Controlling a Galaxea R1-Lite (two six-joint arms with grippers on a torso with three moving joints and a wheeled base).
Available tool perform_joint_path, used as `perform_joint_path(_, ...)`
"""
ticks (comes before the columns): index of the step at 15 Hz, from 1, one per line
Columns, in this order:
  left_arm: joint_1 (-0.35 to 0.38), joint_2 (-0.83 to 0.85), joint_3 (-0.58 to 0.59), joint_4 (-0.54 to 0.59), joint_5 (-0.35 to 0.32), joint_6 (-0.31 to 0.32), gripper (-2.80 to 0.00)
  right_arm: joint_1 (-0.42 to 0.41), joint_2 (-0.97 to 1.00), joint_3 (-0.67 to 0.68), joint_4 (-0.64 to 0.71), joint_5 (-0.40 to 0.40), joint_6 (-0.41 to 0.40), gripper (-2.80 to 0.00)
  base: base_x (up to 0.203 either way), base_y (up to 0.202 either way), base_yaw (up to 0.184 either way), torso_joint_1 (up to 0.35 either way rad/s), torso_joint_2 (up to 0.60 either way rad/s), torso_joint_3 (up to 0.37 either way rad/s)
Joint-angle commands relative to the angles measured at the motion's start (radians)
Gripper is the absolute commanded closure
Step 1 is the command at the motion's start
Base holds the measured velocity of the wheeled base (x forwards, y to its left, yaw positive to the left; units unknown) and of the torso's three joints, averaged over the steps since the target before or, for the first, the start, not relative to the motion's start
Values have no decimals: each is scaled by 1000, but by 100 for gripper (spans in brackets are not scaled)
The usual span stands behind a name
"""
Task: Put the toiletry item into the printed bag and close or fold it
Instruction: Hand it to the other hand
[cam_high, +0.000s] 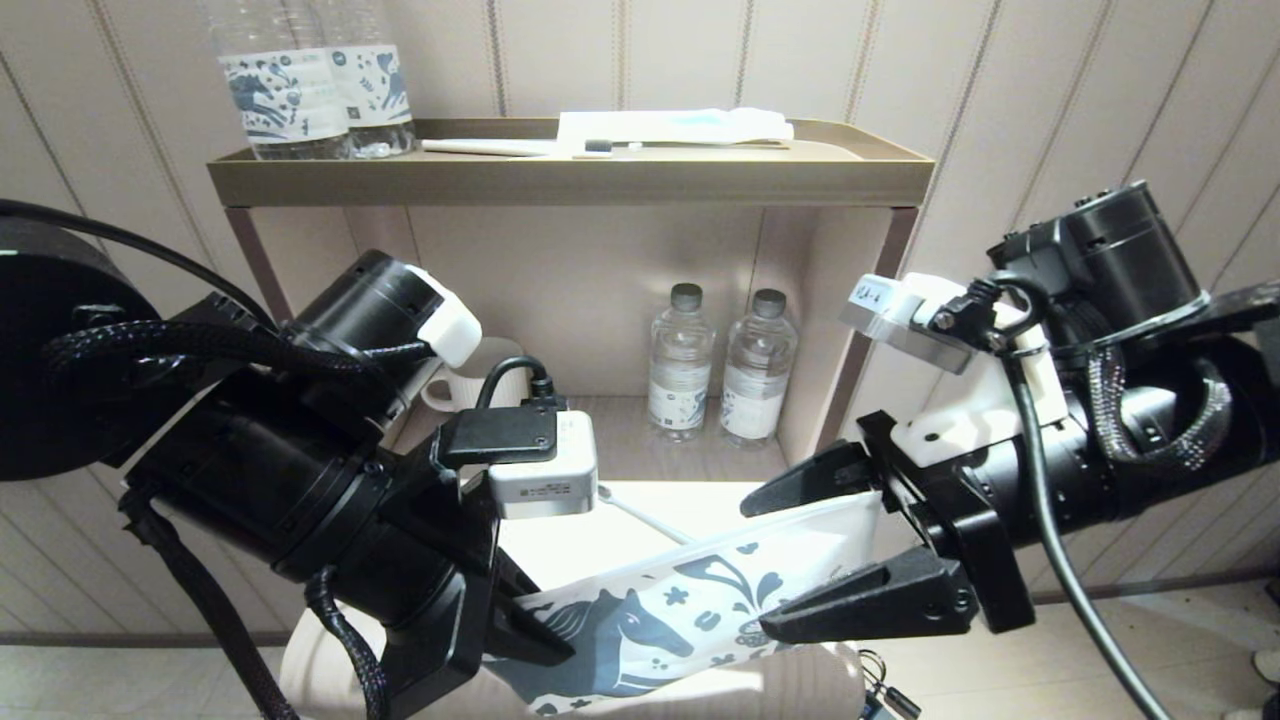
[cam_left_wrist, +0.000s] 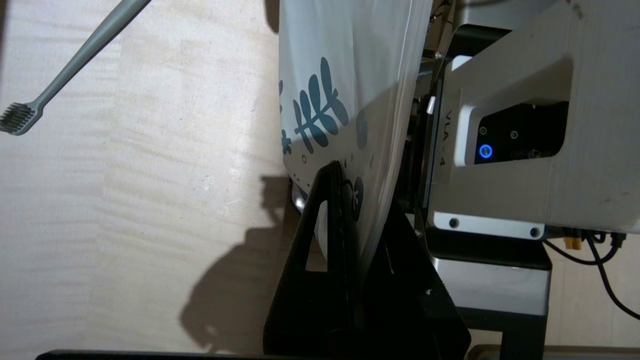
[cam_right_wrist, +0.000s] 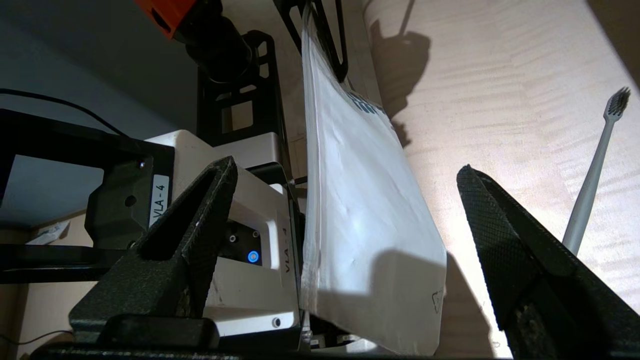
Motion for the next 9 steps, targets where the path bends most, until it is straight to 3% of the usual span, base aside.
perform_joint_path(1,0,2,-1,4,-3,3,0,2,-2,-6,2,5,0,-280,0,0,0,0,0,0)
perform_joint_path(9,0,7,4,4,-3,3,0,5,1,-15,2,2,-1,-280,0,0,0,0,0,0)
